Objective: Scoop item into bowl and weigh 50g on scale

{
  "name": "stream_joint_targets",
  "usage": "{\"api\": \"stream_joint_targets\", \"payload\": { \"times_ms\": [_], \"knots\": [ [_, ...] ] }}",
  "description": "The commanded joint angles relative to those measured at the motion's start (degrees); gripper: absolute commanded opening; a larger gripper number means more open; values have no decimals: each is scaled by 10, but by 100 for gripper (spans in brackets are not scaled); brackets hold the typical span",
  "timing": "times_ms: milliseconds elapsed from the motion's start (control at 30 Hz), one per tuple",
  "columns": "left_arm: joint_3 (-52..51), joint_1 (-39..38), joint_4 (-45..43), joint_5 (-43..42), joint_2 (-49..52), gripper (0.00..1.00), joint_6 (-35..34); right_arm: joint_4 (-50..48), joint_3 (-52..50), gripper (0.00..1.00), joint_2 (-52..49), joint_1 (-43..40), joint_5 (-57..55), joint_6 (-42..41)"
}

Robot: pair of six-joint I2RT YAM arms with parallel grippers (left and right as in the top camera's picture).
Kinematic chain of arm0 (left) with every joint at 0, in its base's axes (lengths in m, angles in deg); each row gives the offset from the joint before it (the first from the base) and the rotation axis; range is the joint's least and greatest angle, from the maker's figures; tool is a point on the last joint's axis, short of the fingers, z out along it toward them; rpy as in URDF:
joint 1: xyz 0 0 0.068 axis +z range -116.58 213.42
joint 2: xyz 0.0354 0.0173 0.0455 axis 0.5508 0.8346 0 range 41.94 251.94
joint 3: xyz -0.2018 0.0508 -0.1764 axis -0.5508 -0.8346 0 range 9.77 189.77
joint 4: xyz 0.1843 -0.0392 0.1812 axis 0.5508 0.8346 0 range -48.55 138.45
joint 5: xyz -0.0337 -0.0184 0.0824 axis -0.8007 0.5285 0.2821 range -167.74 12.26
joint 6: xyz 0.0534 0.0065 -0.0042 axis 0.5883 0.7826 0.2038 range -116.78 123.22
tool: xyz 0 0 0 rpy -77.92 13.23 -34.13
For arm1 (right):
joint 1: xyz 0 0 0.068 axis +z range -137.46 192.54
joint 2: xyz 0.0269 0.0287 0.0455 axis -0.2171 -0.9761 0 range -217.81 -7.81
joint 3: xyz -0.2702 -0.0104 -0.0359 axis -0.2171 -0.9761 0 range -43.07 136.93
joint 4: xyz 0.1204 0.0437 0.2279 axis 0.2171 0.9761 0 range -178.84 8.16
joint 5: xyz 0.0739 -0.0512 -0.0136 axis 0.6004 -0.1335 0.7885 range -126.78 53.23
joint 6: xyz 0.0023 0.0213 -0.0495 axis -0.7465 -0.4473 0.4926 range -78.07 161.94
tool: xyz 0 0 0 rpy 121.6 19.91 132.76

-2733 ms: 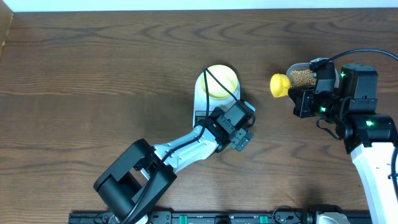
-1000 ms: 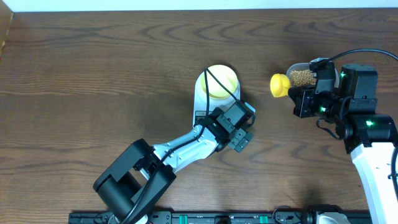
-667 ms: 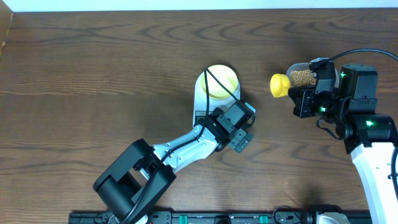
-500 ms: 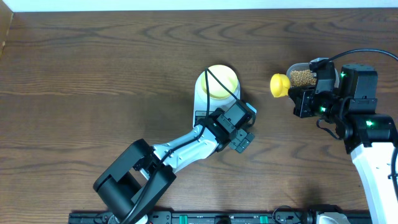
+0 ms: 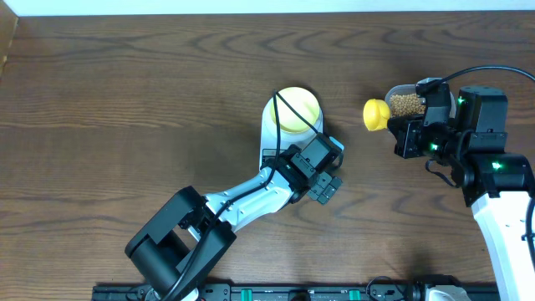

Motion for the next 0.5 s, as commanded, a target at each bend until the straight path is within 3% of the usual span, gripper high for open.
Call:
{"api": "stream_joint_targets", "payload": {
  "times_ms": [0,467],
  "knots": [
    [-8,12,13,3,27,98,-17,0,4,1,8,-3,-1,8],
    [-9,12,17,12,27,98,-20,0,4,1,8,-3,-1,8]
  ]
}}
